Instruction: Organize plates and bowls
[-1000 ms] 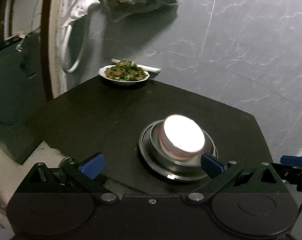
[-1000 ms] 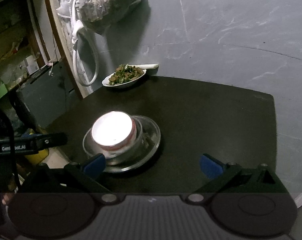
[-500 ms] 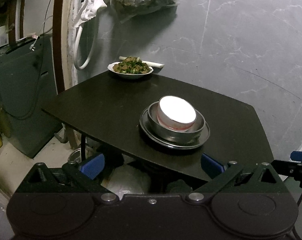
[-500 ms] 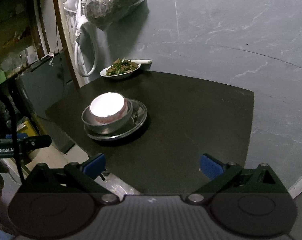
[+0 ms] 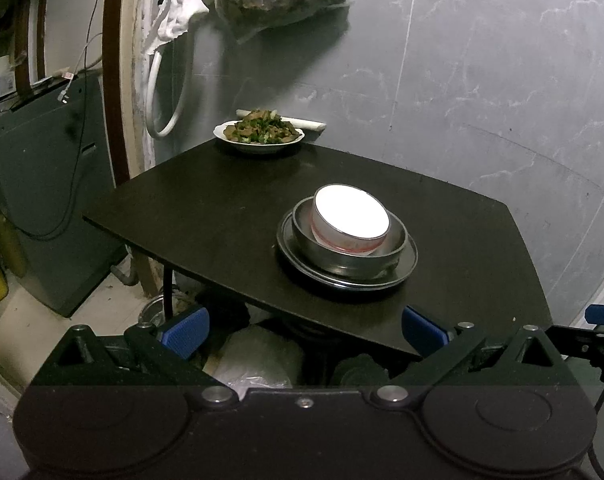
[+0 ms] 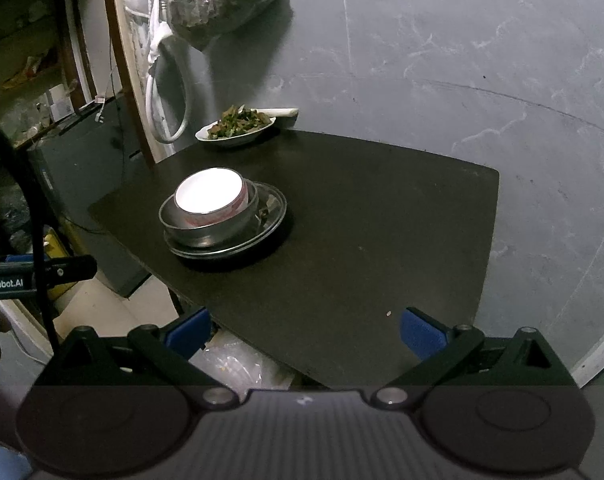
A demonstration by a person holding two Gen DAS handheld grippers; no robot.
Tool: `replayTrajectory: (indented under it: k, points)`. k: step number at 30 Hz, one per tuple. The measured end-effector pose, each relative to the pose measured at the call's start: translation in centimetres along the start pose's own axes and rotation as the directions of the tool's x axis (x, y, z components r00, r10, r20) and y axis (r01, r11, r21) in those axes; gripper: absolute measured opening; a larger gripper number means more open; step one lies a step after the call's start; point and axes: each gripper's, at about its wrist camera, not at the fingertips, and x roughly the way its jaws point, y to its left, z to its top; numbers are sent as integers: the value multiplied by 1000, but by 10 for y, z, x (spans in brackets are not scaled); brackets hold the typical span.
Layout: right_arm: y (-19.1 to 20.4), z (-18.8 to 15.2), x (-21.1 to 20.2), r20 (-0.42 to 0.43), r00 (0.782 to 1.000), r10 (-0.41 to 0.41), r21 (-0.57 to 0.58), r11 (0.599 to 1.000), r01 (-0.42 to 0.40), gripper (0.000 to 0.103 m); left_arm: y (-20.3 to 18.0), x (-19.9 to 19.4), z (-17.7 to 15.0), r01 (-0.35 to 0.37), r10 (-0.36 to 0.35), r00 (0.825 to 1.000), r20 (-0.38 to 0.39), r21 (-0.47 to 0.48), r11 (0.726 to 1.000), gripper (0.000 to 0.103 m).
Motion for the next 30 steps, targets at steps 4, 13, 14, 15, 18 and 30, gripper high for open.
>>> replayTrajectory:
  k: [4,13,14,15,18,30]
  points:
    - [0,1,2,-7,1000,1,0,1000,-1,103,0,2,-1,-4,4,1000,-13,1,1000,102]
    - [-2,0,6,-26,1000,7,0,1000,-7,103,2,4,-2,-10,10,1000,-24,-2,1000,102]
    - [-2,0,6,-26,1000,7,-1,1000,-7,103,1,4,-2,-11,11,1000,-23,-2,1000,102]
    - [-2,0,6,-26,1000,8,-2,1000,-8,103,1,4,-2,-10,10,1000,-22,-2,1000,102]
    - [-2,2,7,-25,1000,10,-5,1000,-10,103,1,6,-1,-8,8,1000,-21,4,1000,102]
    - [-2,2,9,-16,1000,17,-10,1000,-17,103,1,6,0,-9,9,1000,-14,13,1000,102]
